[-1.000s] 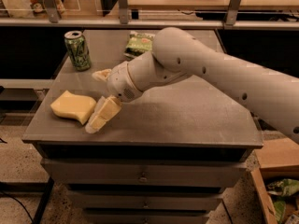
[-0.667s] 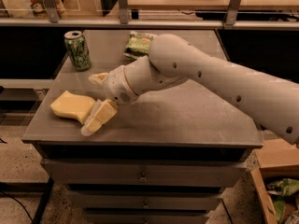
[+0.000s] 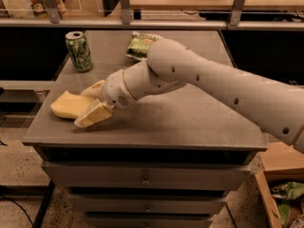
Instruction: Move sponge near green can
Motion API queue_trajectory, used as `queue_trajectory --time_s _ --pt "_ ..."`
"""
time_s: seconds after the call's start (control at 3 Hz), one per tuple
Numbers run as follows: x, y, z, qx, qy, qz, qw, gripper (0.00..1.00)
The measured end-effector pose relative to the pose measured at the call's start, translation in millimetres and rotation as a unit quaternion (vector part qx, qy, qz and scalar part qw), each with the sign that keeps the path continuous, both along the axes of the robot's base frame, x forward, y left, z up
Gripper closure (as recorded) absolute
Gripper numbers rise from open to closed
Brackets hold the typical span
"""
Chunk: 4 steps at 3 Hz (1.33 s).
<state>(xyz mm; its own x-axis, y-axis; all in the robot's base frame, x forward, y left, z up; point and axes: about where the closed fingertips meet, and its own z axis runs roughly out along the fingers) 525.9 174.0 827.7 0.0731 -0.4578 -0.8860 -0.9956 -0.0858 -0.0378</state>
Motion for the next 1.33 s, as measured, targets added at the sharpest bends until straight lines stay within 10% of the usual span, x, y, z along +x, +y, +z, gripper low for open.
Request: queue_trajectory --time_s 1.33 --pt "46.1 -17.9 17.7 0.0 -0.009 -0.042 0.9991 0.41"
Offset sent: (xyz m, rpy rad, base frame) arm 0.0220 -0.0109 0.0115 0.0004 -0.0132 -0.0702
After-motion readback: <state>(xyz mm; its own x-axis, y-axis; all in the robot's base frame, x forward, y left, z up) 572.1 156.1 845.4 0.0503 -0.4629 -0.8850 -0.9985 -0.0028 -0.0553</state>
